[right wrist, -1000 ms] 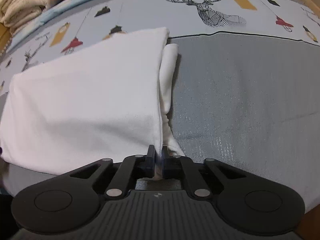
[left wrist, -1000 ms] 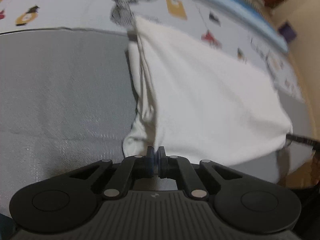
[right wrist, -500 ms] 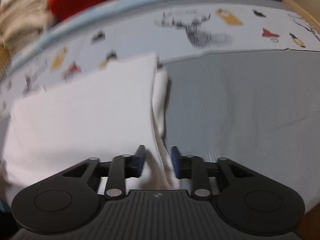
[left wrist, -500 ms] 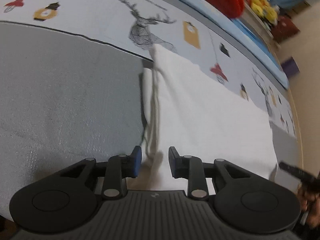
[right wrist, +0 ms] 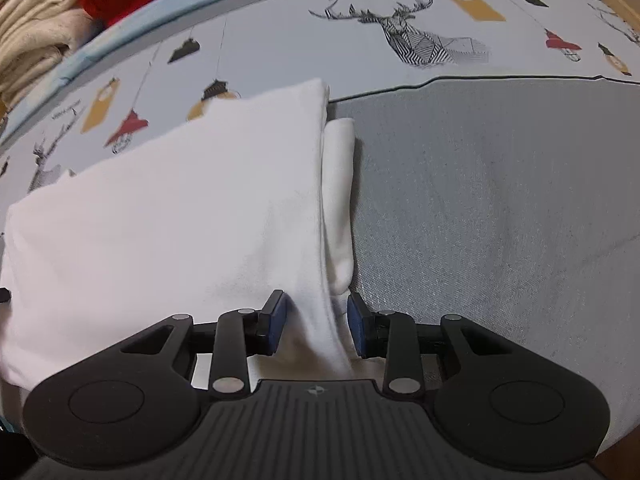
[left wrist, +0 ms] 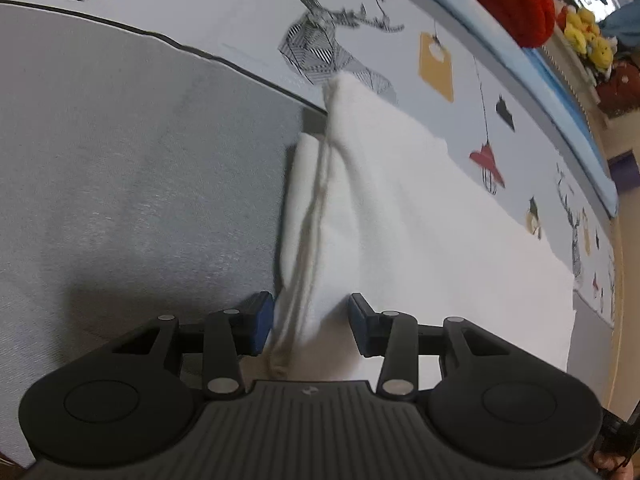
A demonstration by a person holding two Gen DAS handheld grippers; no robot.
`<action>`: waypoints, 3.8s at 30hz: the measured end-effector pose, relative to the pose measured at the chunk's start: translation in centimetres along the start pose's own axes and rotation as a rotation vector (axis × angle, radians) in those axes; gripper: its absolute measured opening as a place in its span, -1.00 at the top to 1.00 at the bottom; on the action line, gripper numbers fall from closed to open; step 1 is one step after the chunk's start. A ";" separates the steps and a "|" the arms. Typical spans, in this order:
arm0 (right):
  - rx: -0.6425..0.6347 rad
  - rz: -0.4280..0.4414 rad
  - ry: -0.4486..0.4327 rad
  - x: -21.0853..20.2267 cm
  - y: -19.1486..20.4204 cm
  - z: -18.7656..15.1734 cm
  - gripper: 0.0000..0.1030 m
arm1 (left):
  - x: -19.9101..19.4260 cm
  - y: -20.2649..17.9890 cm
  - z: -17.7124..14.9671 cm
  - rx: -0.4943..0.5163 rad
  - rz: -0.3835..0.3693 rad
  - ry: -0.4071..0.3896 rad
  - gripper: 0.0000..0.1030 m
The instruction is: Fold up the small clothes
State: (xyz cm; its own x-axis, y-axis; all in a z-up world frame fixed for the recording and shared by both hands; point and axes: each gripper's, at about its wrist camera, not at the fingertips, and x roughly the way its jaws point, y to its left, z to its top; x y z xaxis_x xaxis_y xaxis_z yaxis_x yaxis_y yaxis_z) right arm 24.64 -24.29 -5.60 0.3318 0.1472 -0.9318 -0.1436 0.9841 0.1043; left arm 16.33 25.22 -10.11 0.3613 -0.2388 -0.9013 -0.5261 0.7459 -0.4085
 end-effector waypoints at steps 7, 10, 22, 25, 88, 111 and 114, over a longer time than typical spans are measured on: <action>-0.013 -0.002 0.017 0.8 0.2 0.1 0.56 | 0.9 -1.2 -0.1 0.141 0.033 -0.021 0.68; -0.021 0.007 0.009 0.7 0.6 0.2 0.80 | -0.3 -1.1 0.0 0.168 0.030 -0.063 0.74; -0.060 0.098 0.014 0.8 3.8 0.0 0.73 | -3.6 5.6 1.4 0.034 -0.014 -0.105 0.41; -0.028 0.083 -0.028 0.0 2.9 0.2 0.56 | -3.2 6.1 1.4 0.029 -0.057 -0.070 0.23; 0.121 0.385 -0.118 -1.5 5.3 1.7 0.20 | -5.5 -11.5 -2.7 0.287 -0.200 -0.023 0.27; -0.153 0.282 0.018 -2.7 6.6 -2.1 0.54 | -0.5 -14.3 -8.3 0.705 -0.039 0.062 0.26; -0.016 0.365 -0.104 -3.8 5.6 -0.9 0.27 | -2.0 -12.5 -7.1 0.588 -0.140 -0.010 0.25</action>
State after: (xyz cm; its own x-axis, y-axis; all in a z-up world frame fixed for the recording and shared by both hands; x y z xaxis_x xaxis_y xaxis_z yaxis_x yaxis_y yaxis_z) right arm 21.72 -19.46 -1.78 0.3487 0.4977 -0.7942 -0.2838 0.8637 0.4166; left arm 16.74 11.93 -4.21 0.4050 -0.3555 -0.8424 0.0400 0.9273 -0.3721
